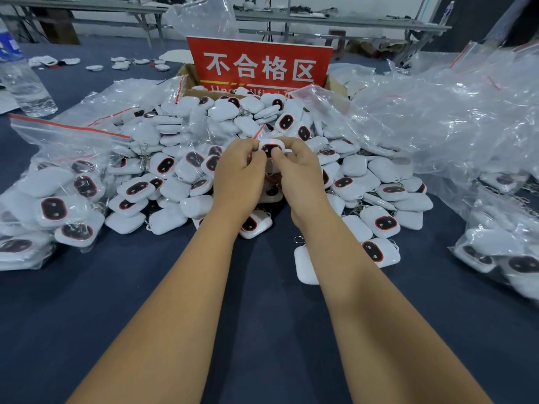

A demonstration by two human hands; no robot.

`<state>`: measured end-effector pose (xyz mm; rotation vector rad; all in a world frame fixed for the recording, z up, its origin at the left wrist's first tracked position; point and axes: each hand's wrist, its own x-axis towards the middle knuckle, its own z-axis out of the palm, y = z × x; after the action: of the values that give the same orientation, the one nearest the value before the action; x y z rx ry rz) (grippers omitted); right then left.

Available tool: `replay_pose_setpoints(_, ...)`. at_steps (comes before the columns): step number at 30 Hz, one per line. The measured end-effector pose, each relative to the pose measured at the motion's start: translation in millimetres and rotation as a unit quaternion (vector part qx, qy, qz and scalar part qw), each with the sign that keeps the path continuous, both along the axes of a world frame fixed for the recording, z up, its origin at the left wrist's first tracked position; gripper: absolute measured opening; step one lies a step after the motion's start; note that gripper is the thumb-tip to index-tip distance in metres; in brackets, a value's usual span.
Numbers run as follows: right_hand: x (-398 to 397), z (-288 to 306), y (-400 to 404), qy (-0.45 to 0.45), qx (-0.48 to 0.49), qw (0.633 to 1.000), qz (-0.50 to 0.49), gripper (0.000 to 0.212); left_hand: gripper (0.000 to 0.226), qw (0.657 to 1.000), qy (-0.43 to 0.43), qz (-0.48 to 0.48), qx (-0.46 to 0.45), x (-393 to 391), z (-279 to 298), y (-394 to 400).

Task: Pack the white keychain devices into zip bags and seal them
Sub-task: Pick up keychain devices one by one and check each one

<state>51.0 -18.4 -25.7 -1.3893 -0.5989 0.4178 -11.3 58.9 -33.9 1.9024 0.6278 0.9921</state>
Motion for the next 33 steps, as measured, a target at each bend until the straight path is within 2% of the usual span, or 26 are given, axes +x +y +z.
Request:
replay_pose_setpoints(5,-0.5,-1.1,1.8,0.001,0.009,1.000,-0.013,0.016,0.015,1.000,-0.005,-0.009,-0.011,-1.2,2.8,-2.3)
replay_pose_setpoints(13,-0.8,0.2,1.3,0.008,0.016,1.000,-0.007,0.016,0.025,0.999,0.002,-0.008,-0.043,-5.6,9.3,-4.9)
replay_pose_setpoints(17,-0.9,1.5,0.6,0.025,0.024,0.999,0.000,0.015,0.016,1.000,0.012,0.003,-0.021,-4.8,7.0,-3.3)
replay_pose_setpoints(24,-1.9,3.9,-0.1,0.036,0.036,0.999,0.019,0.023,0.017,0.999,0.027,0.021,0.027,-4.2,5.9,-4.7)
replay_pose_setpoints(28,-4.9,3.6,0.4,0.007,0.031,1.000,0.001,0.020,0.013,0.999,-0.021,-0.001,-0.048,-7.1,8.5,-5.3)
replay_pose_setpoints(31,-3.7,4.6,-1.0,-0.002,0.065,0.996,-0.053,0.017,0.027,0.994,-0.049,-0.016,-0.098,-9.5,10.7,-6.2)
replay_pose_setpoints(33,0.0,7.7,-3.3,0.009,0.092,0.993,-0.080,0.016,0.033,0.994,-0.053,-0.014,-0.096,-10.6,11.1,-6.1)
